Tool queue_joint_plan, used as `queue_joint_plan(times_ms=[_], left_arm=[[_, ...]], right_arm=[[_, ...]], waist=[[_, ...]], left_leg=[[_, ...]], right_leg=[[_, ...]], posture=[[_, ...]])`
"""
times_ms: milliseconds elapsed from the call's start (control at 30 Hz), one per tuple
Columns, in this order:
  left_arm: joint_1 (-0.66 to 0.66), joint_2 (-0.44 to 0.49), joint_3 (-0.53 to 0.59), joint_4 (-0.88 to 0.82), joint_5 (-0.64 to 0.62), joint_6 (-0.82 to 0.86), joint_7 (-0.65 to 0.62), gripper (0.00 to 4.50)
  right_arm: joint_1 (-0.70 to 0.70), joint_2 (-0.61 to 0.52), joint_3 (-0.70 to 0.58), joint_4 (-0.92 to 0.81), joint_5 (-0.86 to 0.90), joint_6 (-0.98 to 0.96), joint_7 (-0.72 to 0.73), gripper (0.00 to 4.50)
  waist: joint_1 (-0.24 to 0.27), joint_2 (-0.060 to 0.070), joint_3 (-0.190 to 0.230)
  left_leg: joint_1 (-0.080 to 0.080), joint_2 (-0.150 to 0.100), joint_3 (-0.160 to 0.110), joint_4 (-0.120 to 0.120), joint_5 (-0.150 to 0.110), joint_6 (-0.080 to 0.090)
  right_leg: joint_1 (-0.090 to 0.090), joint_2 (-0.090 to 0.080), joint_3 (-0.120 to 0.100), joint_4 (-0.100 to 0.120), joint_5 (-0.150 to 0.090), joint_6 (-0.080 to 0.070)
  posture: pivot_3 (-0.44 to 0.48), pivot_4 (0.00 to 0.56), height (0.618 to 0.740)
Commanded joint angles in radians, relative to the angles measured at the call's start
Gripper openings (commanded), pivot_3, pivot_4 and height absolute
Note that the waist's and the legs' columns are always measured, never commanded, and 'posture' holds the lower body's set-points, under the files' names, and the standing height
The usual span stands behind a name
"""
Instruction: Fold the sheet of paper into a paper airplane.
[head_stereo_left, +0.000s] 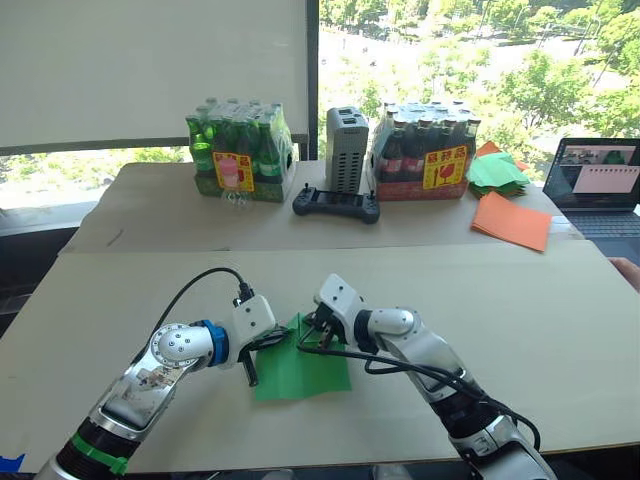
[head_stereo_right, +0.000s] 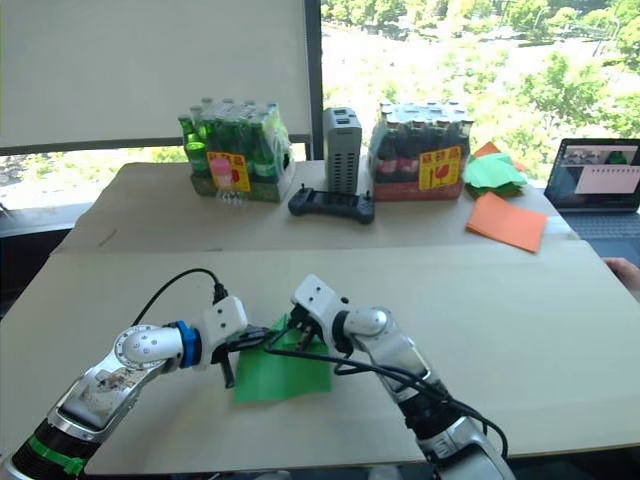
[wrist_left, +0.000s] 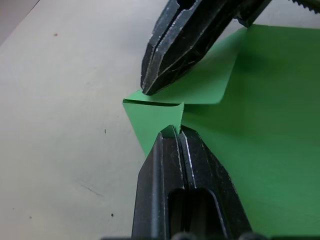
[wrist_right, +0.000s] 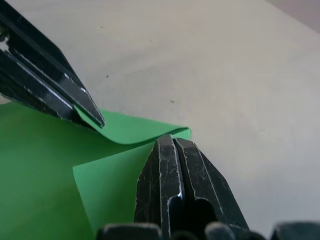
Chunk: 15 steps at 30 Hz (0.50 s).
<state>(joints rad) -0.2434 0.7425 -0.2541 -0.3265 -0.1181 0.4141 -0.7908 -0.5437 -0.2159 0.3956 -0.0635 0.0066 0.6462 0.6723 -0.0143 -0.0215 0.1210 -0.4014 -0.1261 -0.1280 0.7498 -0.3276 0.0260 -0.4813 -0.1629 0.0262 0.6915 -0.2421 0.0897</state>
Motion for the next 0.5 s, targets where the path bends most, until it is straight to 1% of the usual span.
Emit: queue_joint_plan(times_ms=[33,100,267,333,500], left_arm=[[-0.054,0.023,-0.037,0.028,0.101,-0.094,-0.016,0.02],[-0.069,0.041,-0.066,0.055,0.154,-0.146,-0.033,0.02],[-0.076,0.052,-0.109,0.094,0.236,-0.235,-0.063,0.02],[-0.073,0.055,-0.112,0.092,0.258,-0.254,-0.072,0.02],[-0.066,0.052,-0.113,0.096,0.305,-0.289,-0.084,0.02]], right_arm=[[-0.019,0.005,-0.022,-0.010,0.015,-0.034,-0.004,0.00],[-0.014,0.005,-0.023,-0.017,0.015,-0.036,-0.007,0.00],[0.008,0.014,-0.020,-0.029,0.014,-0.044,-0.027,0.00],[0.014,0.019,-0.021,-0.034,0.013,-0.047,-0.038,0.00],[0.021,0.026,-0.014,-0.021,-0.003,-0.090,-0.067,0.00]], waist=[[0.003,0.000,0.000],[0.001,0.000,0.000],[-0.002,0.000,0.000],[-0.003,0.000,0.000],[-0.003,0.000,0.000]], left_leg=[[0.000,0.000,0.000,0.000,0.000,0.000],[0.000,0.000,0.000,0.000,0.000,0.000],[-0.003,0.000,0.000,0.000,0.000,0.000],[-0.005,0.000,0.001,0.000,0.000,0.000],[-0.005,0.000,0.002,0.000,0.001,-0.001]], right_leg=[[0.000,0.000,0.000,0.000,0.000,0.000],[0.000,0.000,0.000,0.000,0.000,0.000],[-0.005,0.000,0.000,0.002,0.000,0.000],[-0.008,-0.001,0.000,0.004,0.000,0.000],[-0.009,-0.001,0.000,0.005,0.000,-0.001]], posture=[[0.000,0.150,0.675],[0.000,0.150,0.675],[0.000,0.150,0.675],[0.000,0.150,0.675],[0.000,0.150,0.675]])
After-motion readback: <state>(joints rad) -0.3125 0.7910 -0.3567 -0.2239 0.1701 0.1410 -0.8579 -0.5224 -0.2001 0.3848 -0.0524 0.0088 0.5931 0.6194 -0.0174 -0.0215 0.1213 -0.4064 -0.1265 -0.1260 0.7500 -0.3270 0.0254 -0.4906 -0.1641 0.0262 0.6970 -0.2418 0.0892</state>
